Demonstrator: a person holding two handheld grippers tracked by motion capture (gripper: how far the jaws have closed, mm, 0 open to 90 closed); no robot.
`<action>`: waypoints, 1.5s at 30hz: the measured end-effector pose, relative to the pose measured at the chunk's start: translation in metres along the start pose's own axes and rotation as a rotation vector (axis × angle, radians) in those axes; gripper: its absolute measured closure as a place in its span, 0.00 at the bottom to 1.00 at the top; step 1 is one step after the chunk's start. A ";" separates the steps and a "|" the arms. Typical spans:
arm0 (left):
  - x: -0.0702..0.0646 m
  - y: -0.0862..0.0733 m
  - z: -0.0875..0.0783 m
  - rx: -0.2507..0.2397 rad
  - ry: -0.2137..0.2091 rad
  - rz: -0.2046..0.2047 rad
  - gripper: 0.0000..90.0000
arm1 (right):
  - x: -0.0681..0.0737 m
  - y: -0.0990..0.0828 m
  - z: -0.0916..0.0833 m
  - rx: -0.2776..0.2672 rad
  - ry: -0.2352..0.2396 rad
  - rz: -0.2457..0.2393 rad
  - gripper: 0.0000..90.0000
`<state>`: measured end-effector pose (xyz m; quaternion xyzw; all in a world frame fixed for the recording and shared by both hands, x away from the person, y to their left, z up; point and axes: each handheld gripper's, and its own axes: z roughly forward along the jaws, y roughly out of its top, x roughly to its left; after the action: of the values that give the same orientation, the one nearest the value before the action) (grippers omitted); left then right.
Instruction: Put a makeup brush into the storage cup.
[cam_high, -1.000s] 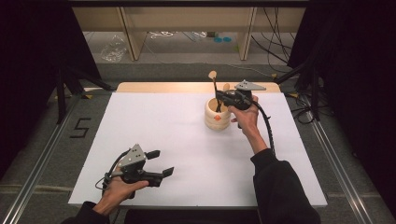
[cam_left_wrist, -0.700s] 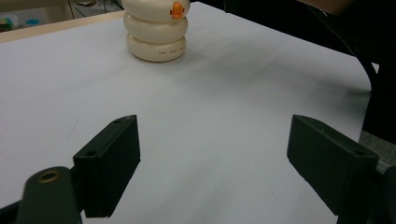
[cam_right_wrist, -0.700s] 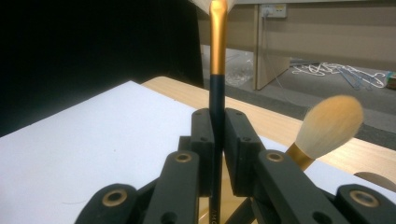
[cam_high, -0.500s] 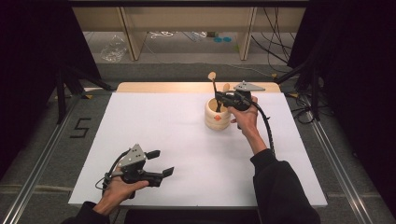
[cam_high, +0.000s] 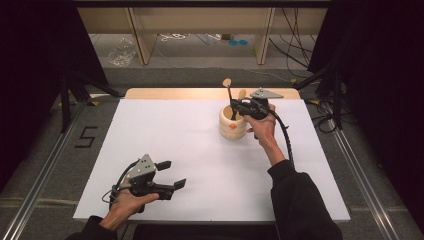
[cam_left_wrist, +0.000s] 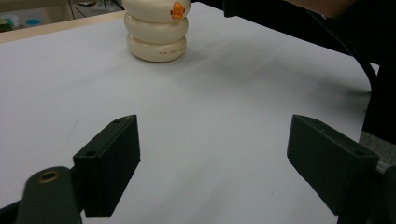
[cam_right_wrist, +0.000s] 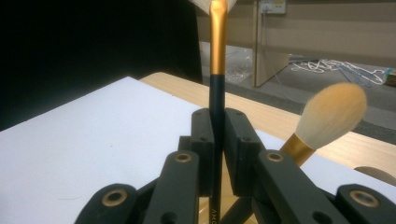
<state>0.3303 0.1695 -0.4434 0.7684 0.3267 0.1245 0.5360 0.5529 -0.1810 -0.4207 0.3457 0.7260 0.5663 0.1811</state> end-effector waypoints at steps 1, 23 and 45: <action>0.000 0.000 0.000 0.000 0.000 0.000 0.19 | -0.001 0.000 0.000 -0.006 -0.003 -0.010 0.92; 0.000 0.000 -0.001 0.003 0.001 0.009 0.19 | 0.005 0.005 -0.007 0.005 -0.025 0.001 0.53; 0.002 0.000 -0.002 -0.001 0.011 0.006 0.19 | 0.036 0.024 -0.038 0.050 -0.038 -0.041 0.29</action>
<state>0.3308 0.1719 -0.4425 0.7684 0.3273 0.1302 0.5343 0.5104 -0.1794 -0.3827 0.3460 0.7433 0.5374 0.1977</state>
